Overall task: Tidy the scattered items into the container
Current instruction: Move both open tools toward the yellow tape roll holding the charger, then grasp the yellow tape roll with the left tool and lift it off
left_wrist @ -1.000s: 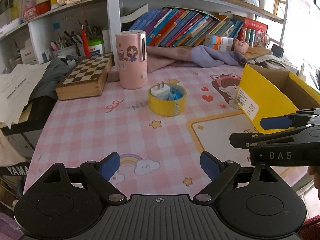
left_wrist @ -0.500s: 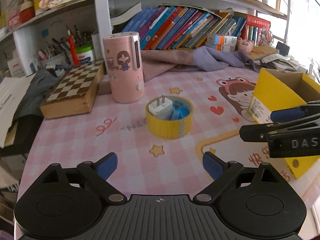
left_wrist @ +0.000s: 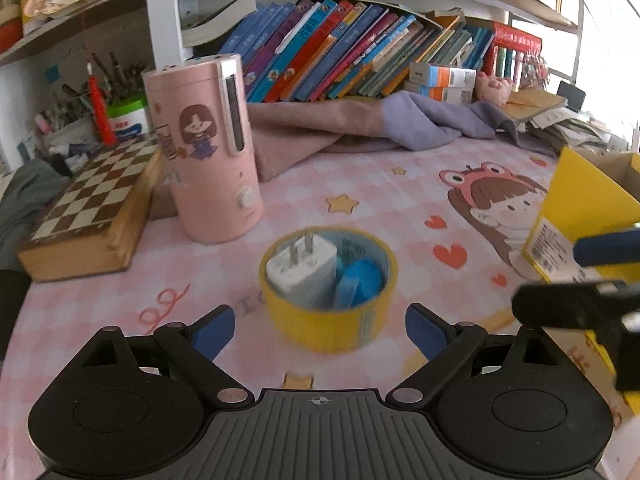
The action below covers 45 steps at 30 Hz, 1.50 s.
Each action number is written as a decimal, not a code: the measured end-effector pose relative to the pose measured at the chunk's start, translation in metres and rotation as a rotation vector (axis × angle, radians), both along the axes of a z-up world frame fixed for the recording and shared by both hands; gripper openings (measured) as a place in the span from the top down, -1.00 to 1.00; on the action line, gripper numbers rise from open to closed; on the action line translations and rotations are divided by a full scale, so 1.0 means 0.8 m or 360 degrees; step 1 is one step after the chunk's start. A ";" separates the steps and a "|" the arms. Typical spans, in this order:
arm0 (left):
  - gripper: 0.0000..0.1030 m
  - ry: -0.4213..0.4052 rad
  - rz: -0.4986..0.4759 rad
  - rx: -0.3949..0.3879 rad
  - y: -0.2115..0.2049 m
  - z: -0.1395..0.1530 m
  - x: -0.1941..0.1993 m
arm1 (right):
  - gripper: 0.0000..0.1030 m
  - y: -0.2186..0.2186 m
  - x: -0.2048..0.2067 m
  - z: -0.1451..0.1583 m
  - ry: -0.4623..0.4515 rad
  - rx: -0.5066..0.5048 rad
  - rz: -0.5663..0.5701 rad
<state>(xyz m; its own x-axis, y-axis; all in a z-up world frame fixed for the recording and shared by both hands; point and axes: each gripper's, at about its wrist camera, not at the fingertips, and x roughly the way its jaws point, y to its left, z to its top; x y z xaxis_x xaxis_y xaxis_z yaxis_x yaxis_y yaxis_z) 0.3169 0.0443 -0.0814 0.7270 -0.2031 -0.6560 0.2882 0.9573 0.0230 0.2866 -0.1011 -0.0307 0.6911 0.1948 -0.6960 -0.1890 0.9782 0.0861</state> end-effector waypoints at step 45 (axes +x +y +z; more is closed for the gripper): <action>-0.77 -0.0064 0.0477 -0.0422 0.120 0.068 -0.086 | -0.42 0.030 0.030 -0.011 0.0004 0.0009 0.0142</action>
<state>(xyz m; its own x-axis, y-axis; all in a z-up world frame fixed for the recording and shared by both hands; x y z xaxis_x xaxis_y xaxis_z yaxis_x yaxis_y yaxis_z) 0.2477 0.1402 -0.0270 0.8037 -0.1365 -0.5792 -0.0011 0.9730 -0.2308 0.3108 -0.0769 -0.0393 0.6689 0.2595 -0.6966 -0.2751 0.9570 0.0923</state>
